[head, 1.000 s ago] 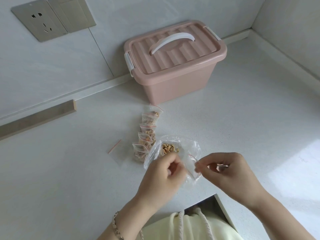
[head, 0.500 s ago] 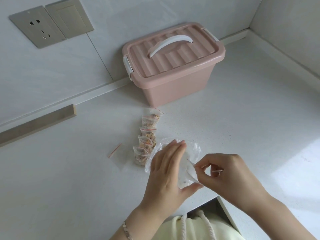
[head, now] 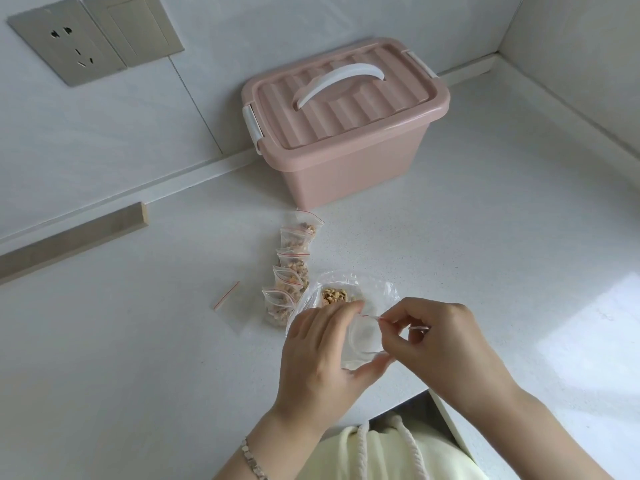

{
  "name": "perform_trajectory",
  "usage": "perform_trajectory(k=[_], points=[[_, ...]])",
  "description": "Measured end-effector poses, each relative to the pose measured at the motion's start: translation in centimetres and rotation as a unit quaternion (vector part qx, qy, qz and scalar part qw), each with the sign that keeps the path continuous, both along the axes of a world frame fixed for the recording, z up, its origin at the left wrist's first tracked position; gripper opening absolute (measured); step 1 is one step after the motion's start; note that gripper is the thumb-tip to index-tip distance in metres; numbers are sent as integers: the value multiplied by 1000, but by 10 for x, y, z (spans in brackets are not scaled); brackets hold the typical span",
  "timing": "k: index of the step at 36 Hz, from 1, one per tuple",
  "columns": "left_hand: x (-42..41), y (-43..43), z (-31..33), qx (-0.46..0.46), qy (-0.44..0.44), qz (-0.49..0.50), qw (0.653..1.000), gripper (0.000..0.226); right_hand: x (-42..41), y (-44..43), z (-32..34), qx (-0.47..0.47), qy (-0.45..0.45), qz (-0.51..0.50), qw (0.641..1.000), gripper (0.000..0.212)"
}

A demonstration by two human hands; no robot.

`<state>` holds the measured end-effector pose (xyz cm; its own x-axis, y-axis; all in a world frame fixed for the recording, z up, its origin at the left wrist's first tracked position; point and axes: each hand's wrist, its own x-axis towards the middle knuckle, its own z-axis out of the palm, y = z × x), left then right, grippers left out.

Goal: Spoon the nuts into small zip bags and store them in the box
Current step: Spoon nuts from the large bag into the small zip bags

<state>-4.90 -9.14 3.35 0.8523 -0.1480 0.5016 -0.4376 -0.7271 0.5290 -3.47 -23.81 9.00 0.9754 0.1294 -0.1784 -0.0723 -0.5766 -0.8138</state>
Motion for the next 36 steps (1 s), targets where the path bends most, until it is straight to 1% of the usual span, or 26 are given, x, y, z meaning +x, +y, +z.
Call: perform_trajectory(k=[4,5,7,8,11,13,15,16,19,22,23,25,30,32,34,36], points=[[0,4,-3,-4,0,23,1000,44,0,-2,-6,-20,-47,12,999,12],[0,7,-4,-9,15,29,999,43,0,-4,-6,-31,-60,12,998,18],[-3,15,-8,-25,71,46,996,45,0,-13,-3,-51,-82,6,995,44],[-4,20,-11,-37,109,57,992,46,0,-17,-1,-57,-96,3,994,50],[-10,34,-24,-73,213,90,970,45,1,-32,4,-104,-137,-1,985,52],[-12,42,-32,-107,270,99,952,47,3,-41,3,-99,-108,-23,989,46],[-13,47,-38,-131,304,103,938,43,5,-46,-4,-43,-61,-65,995,35],[-14,49,-42,-140,313,108,933,39,5,-48,-8,-22,-54,-83,995,32],[-13,50,-49,-173,350,121,913,38,5,-47,-32,23,-48,-110,992,31],[-10,48,-57,-179,388,106,898,49,5,-43,-65,73,-15,-137,988,32],[-9,46,-59,-181,407,101,890,44,5,-41,-74,80,-6,-143,986,31],[-7,42,-60,-183,439,92,875,33,5,-36,-89,88,2,-149,985,31],[-4,37,-69,-195,454,99,864,31,6,-25,-110,97,1,-163,982,33],[-4,37,-75,-208,452,104,861,29,7,-23,-117,90,3,-161,983,29],[-4,37,-81,-233,458,116,850,33,6,-21,-126,79,12,-152,985,22],[-4,37,-86,-260,461,125,839,38,3,-20,-133,74,23,-142,987,26]])
